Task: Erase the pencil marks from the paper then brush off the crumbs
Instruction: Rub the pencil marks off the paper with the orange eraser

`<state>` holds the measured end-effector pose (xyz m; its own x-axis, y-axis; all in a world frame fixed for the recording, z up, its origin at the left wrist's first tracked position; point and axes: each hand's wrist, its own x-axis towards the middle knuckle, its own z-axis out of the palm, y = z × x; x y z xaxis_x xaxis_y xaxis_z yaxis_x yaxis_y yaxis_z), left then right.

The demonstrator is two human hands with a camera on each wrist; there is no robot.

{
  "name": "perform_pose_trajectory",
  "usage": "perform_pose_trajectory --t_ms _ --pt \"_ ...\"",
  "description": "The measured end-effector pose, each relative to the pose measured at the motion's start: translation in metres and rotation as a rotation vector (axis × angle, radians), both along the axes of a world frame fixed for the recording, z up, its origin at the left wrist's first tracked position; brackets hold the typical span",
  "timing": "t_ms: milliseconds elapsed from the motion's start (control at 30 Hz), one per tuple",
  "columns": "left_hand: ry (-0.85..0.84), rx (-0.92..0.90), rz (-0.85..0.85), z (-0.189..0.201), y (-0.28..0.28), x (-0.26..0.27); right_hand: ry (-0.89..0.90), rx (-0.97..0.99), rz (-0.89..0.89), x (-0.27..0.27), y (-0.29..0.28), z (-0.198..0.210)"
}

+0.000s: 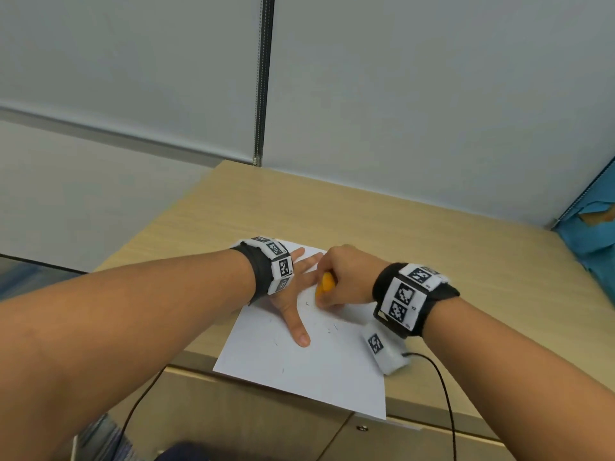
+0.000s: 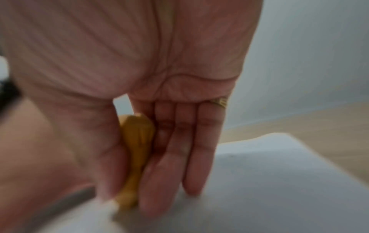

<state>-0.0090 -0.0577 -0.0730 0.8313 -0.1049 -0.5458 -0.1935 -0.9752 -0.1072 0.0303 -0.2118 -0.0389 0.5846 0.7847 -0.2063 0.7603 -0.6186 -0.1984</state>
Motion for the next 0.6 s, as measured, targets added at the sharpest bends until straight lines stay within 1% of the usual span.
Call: perform_pose_trajectory --t_ms 33,67,100,133,167,200,233,267,300,333,367,433,467,500,567,600 --pt "0.0 0.006 -0.001 -0.001 0.001 0.001 0.077 -0.044 0.059 -0.004 0.0 -0.002" --pt "0.004 0.009 -0.002 -0.002 0.002 0.001 0.169 -0.076 0.08 -0.006 -0.001 -0.001" --pt "0.003 0.005 -0.005 -0.002 0.002 0.0 0.219 -0.066 0.059 -0.003 -0.002 0.002" --pt "-0.002 -0.003 -0.005 -0.001 0.001 -0.001 0.203 -0.028 0.014 0.003 -0.003 0.003" --pt "-0.012 -0.01 -0.011 0.002 0.0 -0.002 0.141 0.028 -0.035 0.008 -0.003 0.003" --pt "-0.02 -0.017 -0.021 0.004 -0.001 -0.004 0.07 0.074 -0.06 0.009 -0.002 0.001" --pt "-0.021 -0.013 -0.027 0.003 -0.002 -0.004 0.043 0.083 -0.044 0.006 -0.001 -0.002" --pt "-0.013 -0.009 -0.029 0.002 0.0 -0.002 0.064 0.056 0.005 0.001 0.001 -0.004" --pt "-0.001 -0.006 -0.023 -0.001 0.001 -0.002 0.123 0.016 0.058 -0.004 0.002 -0.007" --pt "-0.004 -0.01 -0.029 -0.002 0.002 0.0 0.171 -0.005 0.067 -0.004 0.001 -0.005" --pt "-0.009 -0.013 -0.03 -0.001 0.002 -0.001 0.184 0.011 0.03 0.001 0.001 -0.004" --pt "-0.015 -0.011 -0.024 0.001 -0.001 -0.001 0.07 0.088 -0.077 0.013 -0.001 -0.002" --pt "-0.016 -0.011 -0.025 0.0 -0.002 -0.002 0.034 0.1 -0.085 0.014 0.0 -0.003" --pt "-0.016 -0.011 -0.032 -0.001 -0.001 -0.001 0.058 0.074 -0.048 0.011 0.001 -0.005" --pt "-0.003 -0.015 -0.042 -0.002 0.001 0.0 0.205 -0.01 0.055 0.001 0.004 -0.006" --pt "-0.007 -0.023 -0.044 -0.003 0.002 0.0 0.248 -0.021 0.048 0.0 0.004 -0.004"
